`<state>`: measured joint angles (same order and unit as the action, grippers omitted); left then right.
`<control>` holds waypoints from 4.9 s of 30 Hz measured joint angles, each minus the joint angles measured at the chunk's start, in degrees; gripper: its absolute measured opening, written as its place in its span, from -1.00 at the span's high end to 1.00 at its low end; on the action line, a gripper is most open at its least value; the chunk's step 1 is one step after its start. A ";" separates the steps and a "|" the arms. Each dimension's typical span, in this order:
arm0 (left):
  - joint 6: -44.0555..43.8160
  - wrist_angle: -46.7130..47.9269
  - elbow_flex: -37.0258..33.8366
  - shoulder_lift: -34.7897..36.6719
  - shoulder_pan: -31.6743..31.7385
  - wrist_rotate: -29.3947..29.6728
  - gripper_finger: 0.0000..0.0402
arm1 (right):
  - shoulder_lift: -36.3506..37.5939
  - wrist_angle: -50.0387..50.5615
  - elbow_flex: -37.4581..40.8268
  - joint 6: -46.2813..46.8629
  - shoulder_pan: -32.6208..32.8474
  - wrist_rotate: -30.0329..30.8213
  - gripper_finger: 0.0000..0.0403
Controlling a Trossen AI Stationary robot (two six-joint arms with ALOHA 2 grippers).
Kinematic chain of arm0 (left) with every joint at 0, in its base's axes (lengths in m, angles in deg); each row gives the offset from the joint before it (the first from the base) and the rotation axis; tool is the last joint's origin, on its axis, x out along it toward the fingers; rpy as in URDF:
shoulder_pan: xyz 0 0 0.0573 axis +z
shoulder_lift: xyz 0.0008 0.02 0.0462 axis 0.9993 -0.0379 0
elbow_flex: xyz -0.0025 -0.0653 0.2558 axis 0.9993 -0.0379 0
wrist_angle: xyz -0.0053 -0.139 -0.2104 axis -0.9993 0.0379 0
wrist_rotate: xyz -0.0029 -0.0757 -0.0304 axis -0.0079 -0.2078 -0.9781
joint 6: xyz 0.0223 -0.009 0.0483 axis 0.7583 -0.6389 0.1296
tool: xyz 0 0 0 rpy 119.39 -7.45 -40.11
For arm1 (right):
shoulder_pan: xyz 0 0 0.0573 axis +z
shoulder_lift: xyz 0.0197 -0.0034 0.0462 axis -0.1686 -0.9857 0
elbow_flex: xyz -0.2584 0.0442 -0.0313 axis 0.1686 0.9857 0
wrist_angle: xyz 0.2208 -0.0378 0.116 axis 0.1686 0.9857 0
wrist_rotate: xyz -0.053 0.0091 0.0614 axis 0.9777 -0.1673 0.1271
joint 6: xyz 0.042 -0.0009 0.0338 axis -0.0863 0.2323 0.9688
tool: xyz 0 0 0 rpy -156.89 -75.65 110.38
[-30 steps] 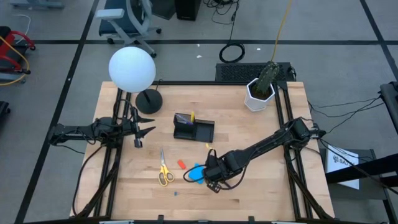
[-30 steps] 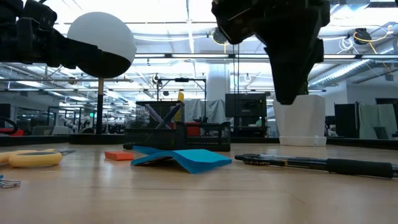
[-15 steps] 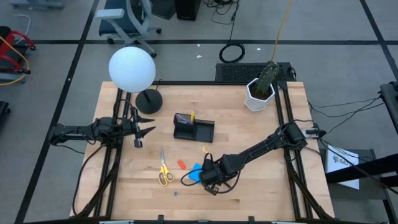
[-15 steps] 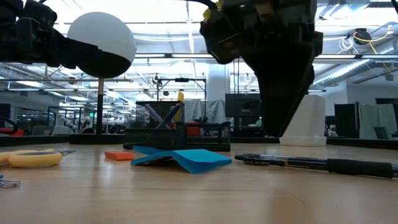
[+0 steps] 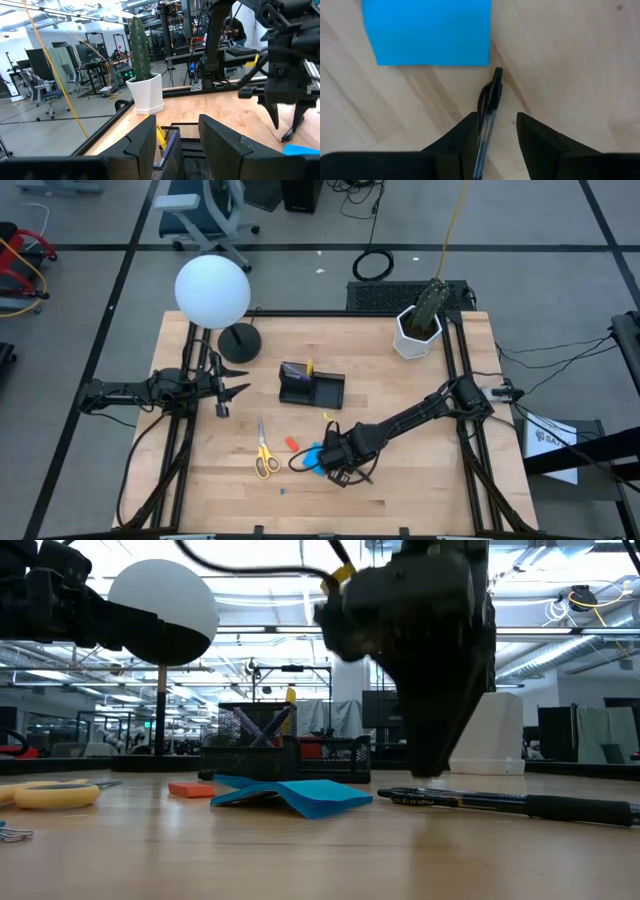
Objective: Pick and place office supplies into organizer
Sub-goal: Put the black pen into the desk organizer
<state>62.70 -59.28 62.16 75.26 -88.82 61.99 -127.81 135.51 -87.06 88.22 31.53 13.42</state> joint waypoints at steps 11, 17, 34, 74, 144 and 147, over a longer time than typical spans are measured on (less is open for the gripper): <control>0.02 0.01 0.00 -0.01 -0.01 0.00 0.23 | -1.12 0.32 0.08 -0.45 0.38 -0.95 0.37; 0.02 0.01 0.00 -0.01 -0.01 0.00 0.23 | -1.01 -1.15 3.03 -0.15 0.38 -1.11 0.38; 0.02 0.00 0.00 -0.01 -0.02 0.00 0.23 | -1.09 -2.49 5.15 -3.40 0.39 -1.30 0.84; 0.02 0.00 0.00 -0.01 -0.02 0.02 0.23 | 6.20 3.55 5.39 -7.00 -2.34 1.84 0.83; 0.02 0.01 0.00 -0.01 -0.01 0.02 0.23 | 6.69 -10.33 21.92 1.54 -0.23 -6.76 0.88; 0.01 0.00 0.00 0.00 -0.01 0.02 0.23 | 7.40 -10.81 21.94 0.60 -0.75 -7.13 0.88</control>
<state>62.71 -59.28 62.16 75.26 -88.83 62.01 -120.41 124.70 -65.12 88.81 30.78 6.30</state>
